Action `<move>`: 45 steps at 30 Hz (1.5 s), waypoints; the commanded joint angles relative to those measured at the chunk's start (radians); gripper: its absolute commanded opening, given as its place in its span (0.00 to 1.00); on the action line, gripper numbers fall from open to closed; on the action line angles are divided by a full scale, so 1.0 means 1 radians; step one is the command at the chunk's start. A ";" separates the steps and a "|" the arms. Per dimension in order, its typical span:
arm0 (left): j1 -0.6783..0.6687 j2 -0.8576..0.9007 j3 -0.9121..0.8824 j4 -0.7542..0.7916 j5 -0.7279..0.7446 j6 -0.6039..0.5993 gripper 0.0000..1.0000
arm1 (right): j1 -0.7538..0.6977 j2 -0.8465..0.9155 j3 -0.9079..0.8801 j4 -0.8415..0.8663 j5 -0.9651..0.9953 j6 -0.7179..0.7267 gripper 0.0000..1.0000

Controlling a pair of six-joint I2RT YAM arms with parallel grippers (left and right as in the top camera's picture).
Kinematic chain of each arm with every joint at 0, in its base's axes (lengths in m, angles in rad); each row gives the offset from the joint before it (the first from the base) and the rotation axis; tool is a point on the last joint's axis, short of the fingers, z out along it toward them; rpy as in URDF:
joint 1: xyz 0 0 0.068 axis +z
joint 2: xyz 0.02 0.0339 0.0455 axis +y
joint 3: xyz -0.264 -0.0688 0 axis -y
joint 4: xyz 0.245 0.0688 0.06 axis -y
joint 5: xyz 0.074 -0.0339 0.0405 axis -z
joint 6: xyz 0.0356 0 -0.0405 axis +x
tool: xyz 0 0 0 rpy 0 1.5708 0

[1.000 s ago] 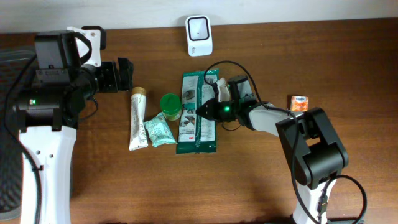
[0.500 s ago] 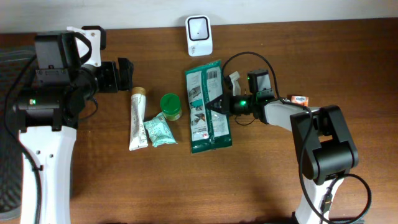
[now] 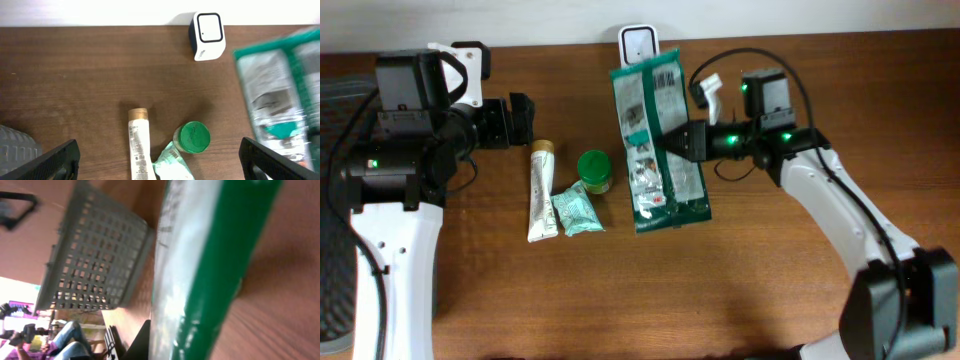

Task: Scan the item barcode
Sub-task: 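Lift the 3M package and hold it up to the scanner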

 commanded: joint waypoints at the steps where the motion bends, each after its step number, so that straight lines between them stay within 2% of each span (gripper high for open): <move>1: 0.006 -0.010 0.014 0.001 -0.004 0.012 0.99 | 0.003 -0.076 0.091 -0.007 -0.103 -0.042 0.04; 8: 0.006 -0.010 0.014 0.002 -0.004 0.012 0.99 | 0.003 -0.125 0.175 -0.010 -0.220 -0.008 0.04; 11: 0.006 -0.010 0.014 0.001 -0.004 0.012 0.99 | 0.003 -0.129 0.178 -0.016 -0.219 0.000 0.04; 15: 0.006 -0.010 0.014 0.001 -0.004 0.012 0.99 | 0.005 -0.128 0.177 -0.087 -0.122 -0.013 0.04; 19: 0.006 -0.010 0.014 0.001 -0.004 0.012 0.99 | 0.012 -0.121 0.179 -0.187 0.154 -0.021 0.04; 23: 0.006 -0.010 0.014 0.001 -0.004 0.012 0.99 | 0.019 -0.059 0.270 -0.296 0.311 -0.074 0.04; 27: 0.006 -0.010 0.014 0.002 -0.004 0.012 0.99 | 0.038 0.103 0.567 -0.523 0.481 -0.202 0.04; 30: 0.006 -0.010 0.014 0.001 -0.004 0.012 0.99 | 0.089 0.254 0.818 -0.650 0.730 -0.298 0.04; 32: 0.006 -0.010 0.014 0.001 -0.004 0.012 0.99 | 0.129 0.335 0.922 -0.666 0.946 -0.344 0.04; 34: 0.006 -0.010 0.014 0.001 -0.004 0.012 0.99 | 0.179 0.406 0.945 -0.602 1.223 -0.444 0.04; 36: 0.006 -0.010 0.014 0.001 -0.004 0.012 0.99 | 0.211 0.468 0.945 -0.525 1.410 -0.529 0.04; 42: 0.006 -0.010 0.014 0.001 -0.004 0.012 0.99 | 0.242 0.636 0.945 -0.214 1.724 -0.784 0.04; 45: 0.006 -0.010 0.014 0.001 -0.004 0.012 0.99 | 0.241 0.742 0.945 0.019 1.869 -0.943 0.04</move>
